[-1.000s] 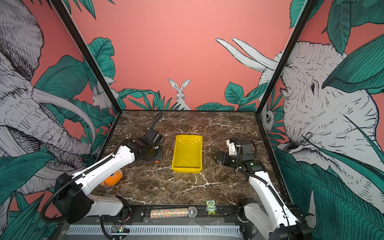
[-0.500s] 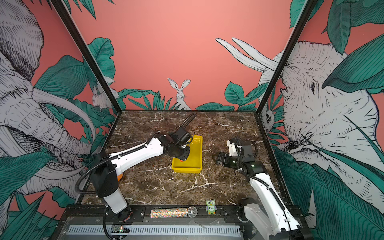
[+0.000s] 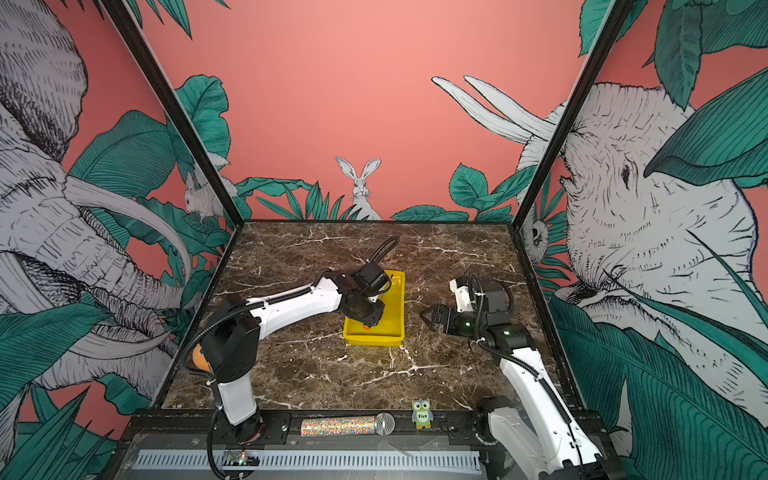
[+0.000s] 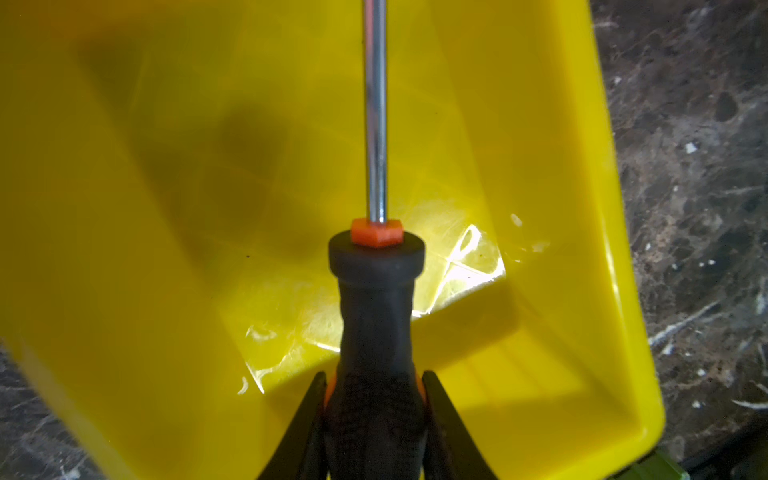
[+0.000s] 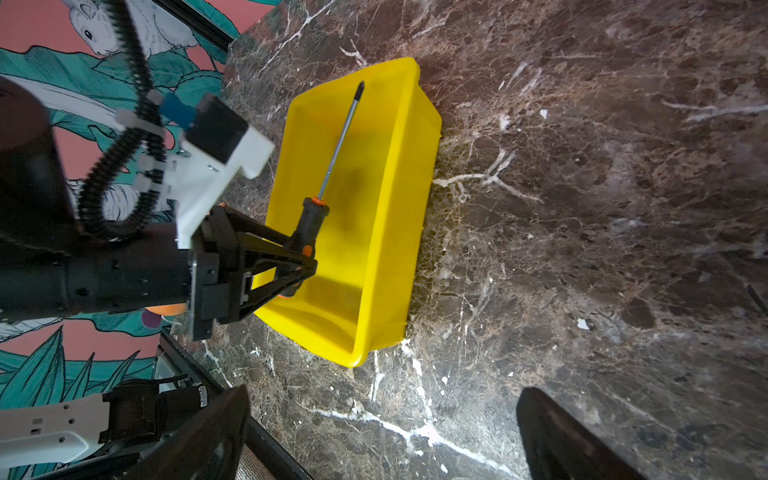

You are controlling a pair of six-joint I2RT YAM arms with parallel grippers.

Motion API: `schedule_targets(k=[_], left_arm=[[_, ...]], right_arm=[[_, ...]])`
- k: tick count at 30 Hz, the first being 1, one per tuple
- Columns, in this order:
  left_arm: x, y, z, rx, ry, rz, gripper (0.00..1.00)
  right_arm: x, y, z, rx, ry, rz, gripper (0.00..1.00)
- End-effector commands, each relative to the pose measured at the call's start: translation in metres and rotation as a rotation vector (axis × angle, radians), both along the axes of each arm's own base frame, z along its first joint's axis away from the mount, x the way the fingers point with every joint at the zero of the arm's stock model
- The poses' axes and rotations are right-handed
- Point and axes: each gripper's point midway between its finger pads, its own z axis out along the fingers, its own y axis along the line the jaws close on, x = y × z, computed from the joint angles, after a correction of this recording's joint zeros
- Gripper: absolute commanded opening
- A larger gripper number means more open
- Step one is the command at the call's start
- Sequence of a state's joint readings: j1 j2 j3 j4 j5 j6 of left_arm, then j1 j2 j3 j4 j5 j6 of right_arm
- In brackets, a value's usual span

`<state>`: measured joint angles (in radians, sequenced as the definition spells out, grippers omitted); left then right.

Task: Put the screwdriver in the bin
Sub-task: 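Lift the screwdriver with the left gripper and carry it over the yellow bin, then lower the screwdriver into the bin, open the left gripper and withdraw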

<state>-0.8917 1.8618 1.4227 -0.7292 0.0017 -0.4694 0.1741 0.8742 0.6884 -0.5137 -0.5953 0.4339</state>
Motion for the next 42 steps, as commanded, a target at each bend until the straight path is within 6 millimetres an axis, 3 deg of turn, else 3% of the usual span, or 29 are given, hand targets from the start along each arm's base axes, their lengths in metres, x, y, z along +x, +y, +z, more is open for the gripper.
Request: schedule_targets(k=[1,8,20,35,38,42], left_arm=[[0.003,-0.002,-0.011,0.008,-0.012,0.000,0.00],[0.004,-0.005,-0.027,0.016,0.012,0.030,0.01],[0.001,-0.001,-0.039,0.044,0.041,0.047,0.19],[0.000,-0.002,-0.040,0.041,0.051,0.053,0.34],[0.000,-0.003,-0.040,0.041,0.052,0.054,0.41],[0.001,-0.004,-0.037,0.032,0.047,0.056,0.41]], right_arm=[[0.000,0.005,0.007,0.035,-0.034,0.029,1.00],[-0.003,0.004,0.007,0.029,-0.034,0.033,1.00],[-0.005,0.002,0.003,0.022,-0.024,0.026,1.00],[-0.007,-0.001,0.000,-0.003,-0.018,0.015,1.00],[-0.007,-0.001,0.000,-0.003,-0.016,0.015,1.00],[-0.008,-0.002,0.001,-0.006,-0.017,0.016,1.00]])
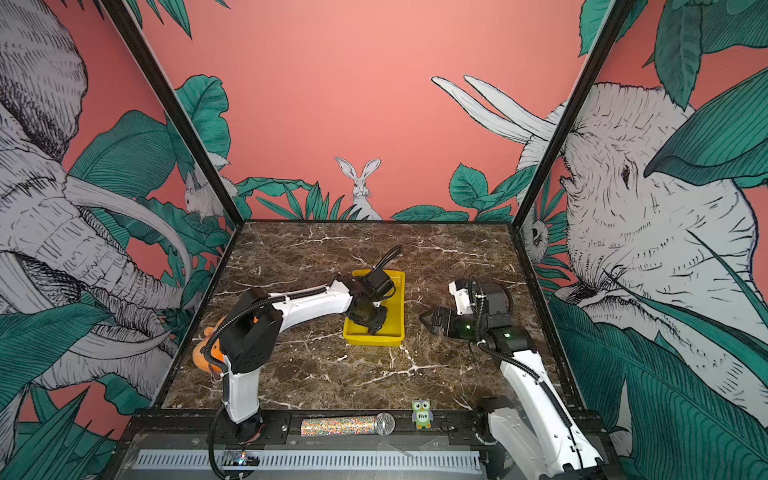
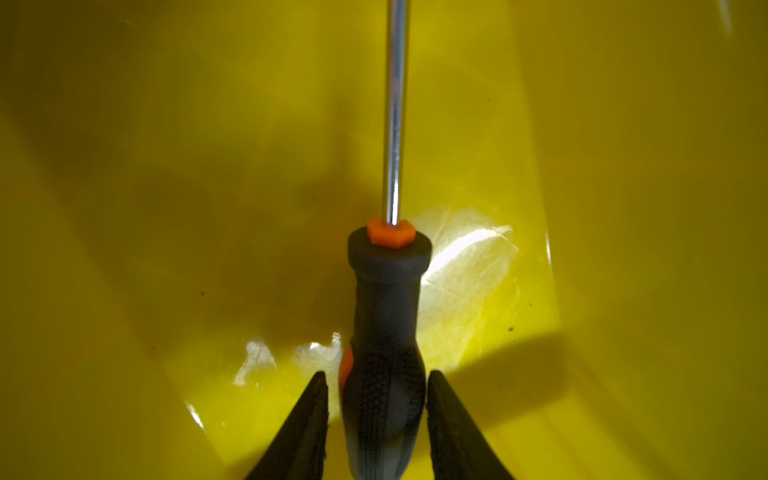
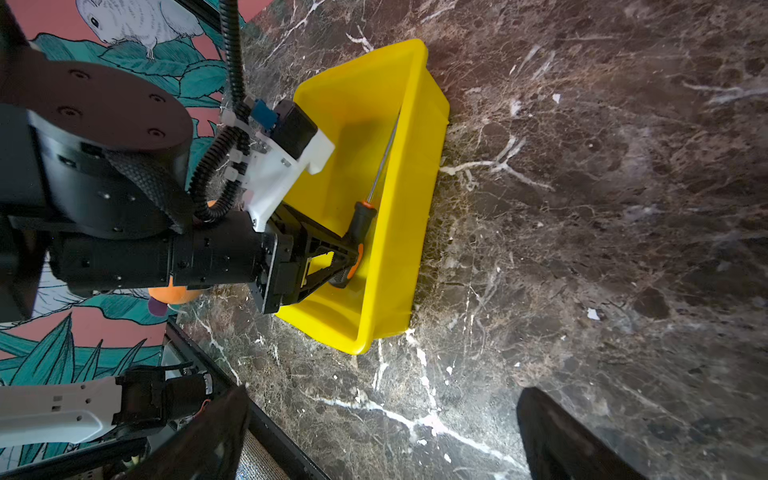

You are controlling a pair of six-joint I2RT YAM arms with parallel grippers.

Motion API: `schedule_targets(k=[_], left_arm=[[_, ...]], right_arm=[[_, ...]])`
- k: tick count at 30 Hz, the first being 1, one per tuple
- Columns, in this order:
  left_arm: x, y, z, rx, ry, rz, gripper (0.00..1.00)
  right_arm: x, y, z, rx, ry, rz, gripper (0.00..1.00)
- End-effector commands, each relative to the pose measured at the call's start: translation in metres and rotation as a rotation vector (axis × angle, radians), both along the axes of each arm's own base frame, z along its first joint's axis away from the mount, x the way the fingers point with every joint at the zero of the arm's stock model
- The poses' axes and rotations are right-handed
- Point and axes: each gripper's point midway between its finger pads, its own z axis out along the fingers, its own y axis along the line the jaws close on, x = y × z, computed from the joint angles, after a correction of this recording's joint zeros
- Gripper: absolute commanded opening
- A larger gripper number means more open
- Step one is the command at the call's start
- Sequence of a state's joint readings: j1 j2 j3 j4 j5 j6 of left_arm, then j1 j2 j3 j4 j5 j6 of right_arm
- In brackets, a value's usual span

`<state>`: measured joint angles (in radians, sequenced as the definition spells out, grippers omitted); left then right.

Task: Put the screwdriver in the bin
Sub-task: 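Lower the screwdriver into the bin, open the left gripper and withdraw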

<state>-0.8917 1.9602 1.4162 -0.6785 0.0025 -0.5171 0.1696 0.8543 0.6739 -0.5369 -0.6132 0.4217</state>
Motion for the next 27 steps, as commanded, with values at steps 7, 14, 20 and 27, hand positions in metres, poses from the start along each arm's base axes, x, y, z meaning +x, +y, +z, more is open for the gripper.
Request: schedule_targets(k=[7,14,20,27], left_arm=[[0.006,-0.008,0.022,-0.030,-0.031,0.003,0.45],[0.021,-0.016,0.083,-0.094,-0.152,-0.032,0.55],[0.027,-0.005,0.138,-0.123,-0.284,-0.075,0.64],[0.021,0.023,0.183,-0.172,-0.399,-0.081,0.88]], right_arm=[[-0.002,-0.003,0.010,-0.012,-0.037,-0.002,1.00],[-0.004,-0.006,0.015,-0.032,-0.045,-0.002,1.00],[-0.001,-0.007,0.022,-0.039,-0.063,-0.008,1.00],[0.016,-0.007,0.036,-0.053,-0.125,-0.009,1.00]])
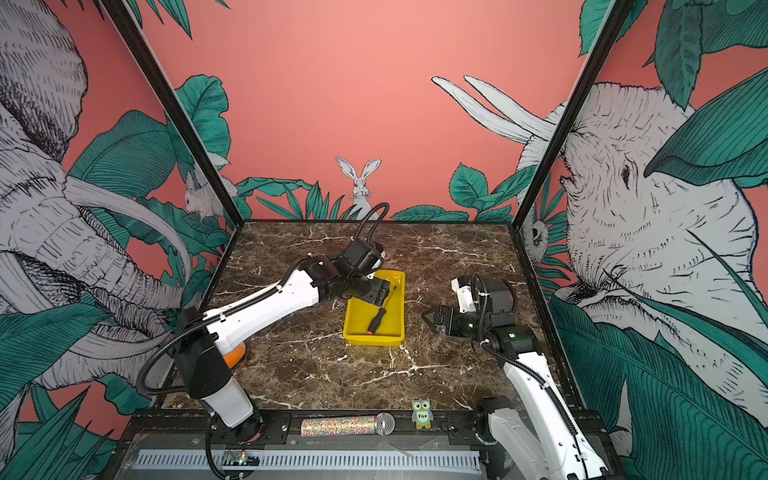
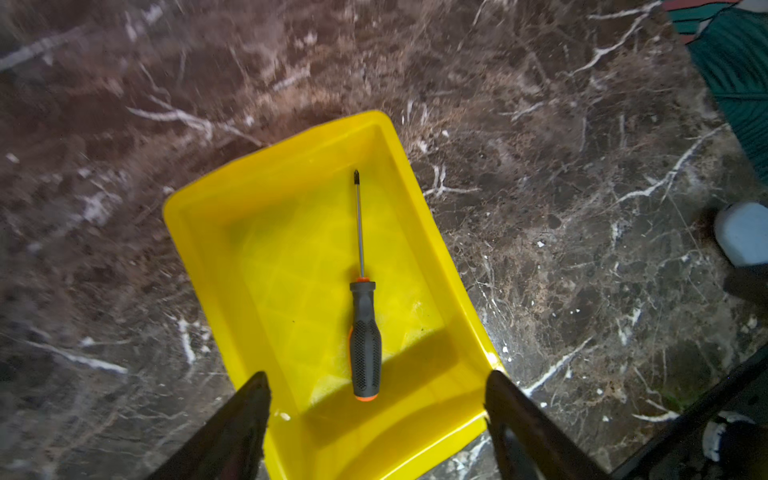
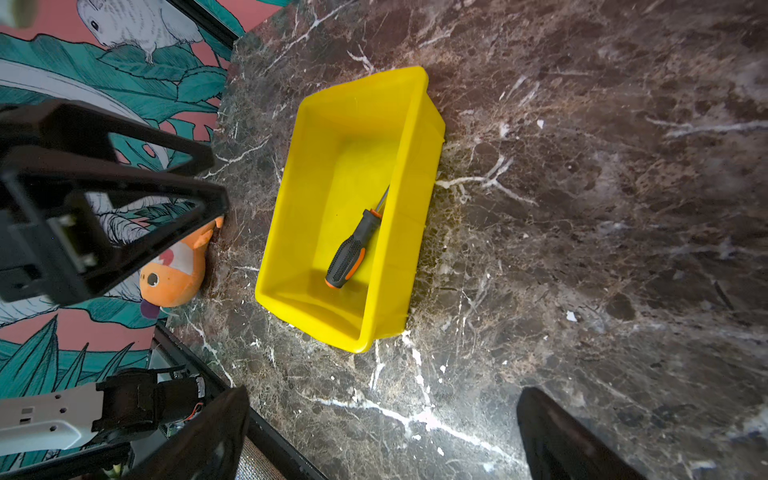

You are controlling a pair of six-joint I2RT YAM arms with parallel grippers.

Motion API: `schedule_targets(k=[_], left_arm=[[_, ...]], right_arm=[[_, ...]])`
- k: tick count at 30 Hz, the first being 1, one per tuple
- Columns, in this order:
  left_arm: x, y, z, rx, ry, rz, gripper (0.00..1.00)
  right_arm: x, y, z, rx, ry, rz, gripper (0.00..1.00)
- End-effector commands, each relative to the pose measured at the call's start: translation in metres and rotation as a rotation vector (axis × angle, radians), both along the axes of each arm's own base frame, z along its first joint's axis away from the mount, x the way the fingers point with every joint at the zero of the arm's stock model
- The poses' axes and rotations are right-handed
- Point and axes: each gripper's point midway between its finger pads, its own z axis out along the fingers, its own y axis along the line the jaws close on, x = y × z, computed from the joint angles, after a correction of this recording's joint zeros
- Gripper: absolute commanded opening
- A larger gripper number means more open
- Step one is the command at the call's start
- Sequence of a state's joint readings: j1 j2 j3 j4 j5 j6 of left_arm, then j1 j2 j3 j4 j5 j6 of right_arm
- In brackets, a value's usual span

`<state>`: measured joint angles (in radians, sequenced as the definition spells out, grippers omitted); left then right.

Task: Put the screwdriver in the bin

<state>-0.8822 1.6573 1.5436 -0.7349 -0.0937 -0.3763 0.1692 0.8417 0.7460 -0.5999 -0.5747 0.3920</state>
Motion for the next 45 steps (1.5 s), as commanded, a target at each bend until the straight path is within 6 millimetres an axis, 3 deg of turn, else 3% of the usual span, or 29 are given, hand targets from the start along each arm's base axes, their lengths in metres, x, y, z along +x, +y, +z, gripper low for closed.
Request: schedule_targets(k=[1,5,13,20,25,33,39,45], left_arm=[[-0.004,0.028,0.023,0.012,-0.078,0.007,0.90],[-0.008,0.059,0.046,0.015,-0.179,0.030,0.99],[-0.018,0.129,0.074,-0.038,-0.303,0.143,1.00],[-0.026,0.174,0.087,0.029,-0.432,0.228,1.00],[-0.022,0.207,0.072,0.115,-0.580,0.322,1.00],[-0.018,0.232,0.059,0.163,-0.832,0.365,1.00],[0.001,0.278,0.021,0.147,-0.750,0.510,0.99],[0.025,0.303,-0.014,0.125,-0.681,0.583,1.00]], right_arm=[[0.018,-0.001,0.019,-0.016,-0.089,0.001,1.00],[0.034,0.000,0.028,-0.026,-0.122,0.010,1.00],[0.071,-0.007,0.045,0.010,-0.181,0.000,1.00],[0.105,-0.024,0.054,-0.005,-0.263,-0.080,1.00],[0.119,-0.043,0.060,-0.073,-0.368,-0.169,1.00],[0.118,-0.089,0.057,-0.252,-0.444,-0.388,1.00],[0.108,-0.112,0.051,-0.328,-0.464,-0.492,1.00],[0.101,-0.130,0.044,-0.397,-0.472,-0.568,1.00]])
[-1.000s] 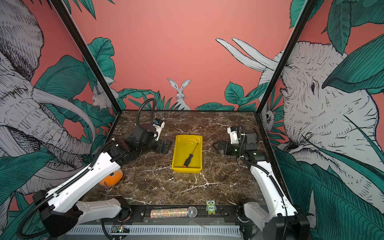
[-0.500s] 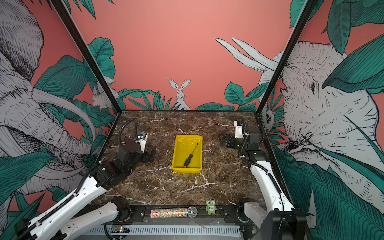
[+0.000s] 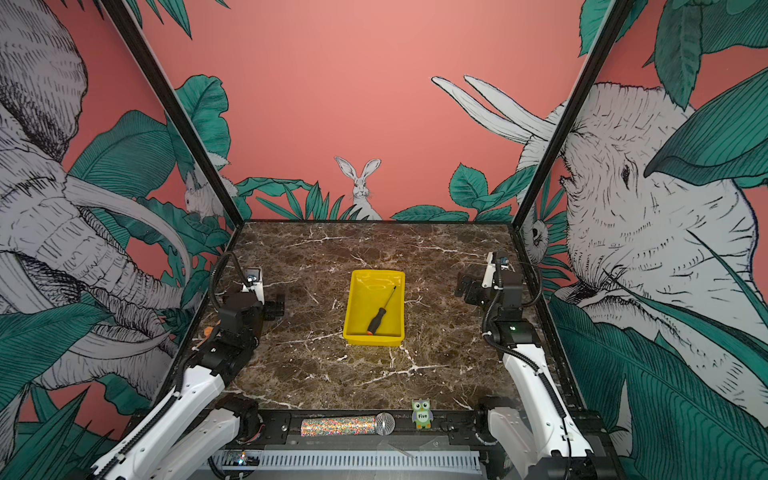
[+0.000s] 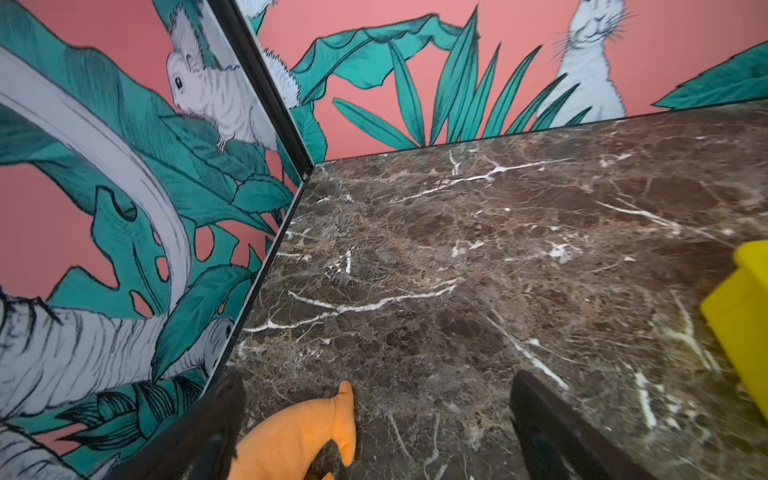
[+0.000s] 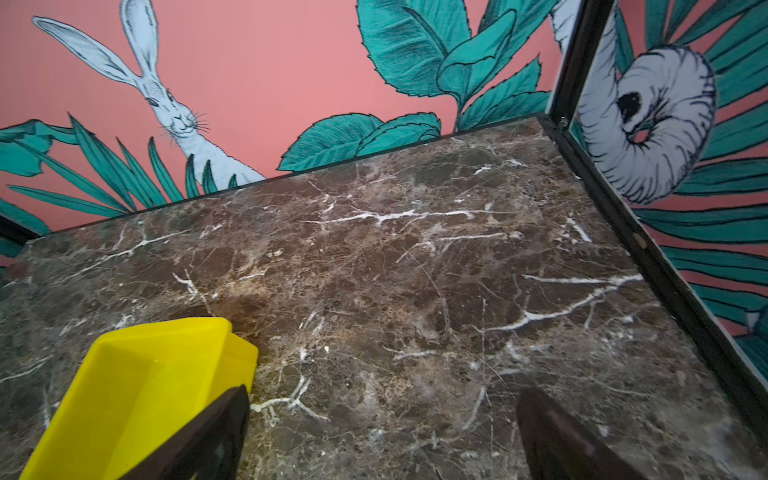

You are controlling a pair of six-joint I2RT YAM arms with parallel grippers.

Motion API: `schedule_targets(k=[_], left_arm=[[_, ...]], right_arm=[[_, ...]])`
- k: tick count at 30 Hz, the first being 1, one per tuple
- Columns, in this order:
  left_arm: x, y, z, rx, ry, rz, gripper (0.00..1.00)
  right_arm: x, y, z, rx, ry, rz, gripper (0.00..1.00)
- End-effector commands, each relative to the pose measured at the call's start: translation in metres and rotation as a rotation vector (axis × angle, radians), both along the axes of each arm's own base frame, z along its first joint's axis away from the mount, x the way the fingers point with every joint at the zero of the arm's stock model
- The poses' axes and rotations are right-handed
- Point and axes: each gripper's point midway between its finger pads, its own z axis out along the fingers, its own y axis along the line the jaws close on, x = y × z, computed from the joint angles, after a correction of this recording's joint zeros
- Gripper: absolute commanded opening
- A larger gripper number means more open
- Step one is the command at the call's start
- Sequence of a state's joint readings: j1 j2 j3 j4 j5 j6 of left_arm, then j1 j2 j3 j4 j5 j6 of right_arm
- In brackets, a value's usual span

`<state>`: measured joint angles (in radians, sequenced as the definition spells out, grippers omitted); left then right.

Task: Put the screwdriver in the bin

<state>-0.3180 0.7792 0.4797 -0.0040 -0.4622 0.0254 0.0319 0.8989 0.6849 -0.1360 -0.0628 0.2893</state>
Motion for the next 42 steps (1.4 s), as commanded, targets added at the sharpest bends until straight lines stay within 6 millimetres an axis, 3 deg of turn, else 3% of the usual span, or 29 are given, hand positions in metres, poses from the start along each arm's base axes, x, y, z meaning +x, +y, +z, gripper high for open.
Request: schedule_targets(k=[1,10,14,23,32,42], left_arm=[[0.017,-0.007,-0.007,-0.052,-0.024,-0.035,1.00],[0.048,0.003,-0.032,0.029,0.018,0.048,1.00],[0.057,0.001,-0.042,0.052,0.038,0.043,1.00],[0.054,0.005,-0.051,0.105,0.032,0.033,1.00],[0.052,0.006,-0.066,0.087,0.033,0.023,1.00],[0.060,0.014,-0.075,0.055,0.014,0.012,1.00]], right_arm=[[0.002,-0.019,0.010,-0.072,-0.067,-0.083,1.00],[0.007,-0.024,-0.020,-0.142,-0.067,-0.087,1.00],[0.014,-0.016,-0.037,-0.151,-0.096,-0.036,0.99],[0.037,-0.012,-0.052,-0.201,-0.069,0.012,0.99],[0.033,-0.011,-0.063,-0.266,-0.158,0.035,0.99],[0.041,-0.011,-0.101,-0.301,-0.091,0.060,0.99]])
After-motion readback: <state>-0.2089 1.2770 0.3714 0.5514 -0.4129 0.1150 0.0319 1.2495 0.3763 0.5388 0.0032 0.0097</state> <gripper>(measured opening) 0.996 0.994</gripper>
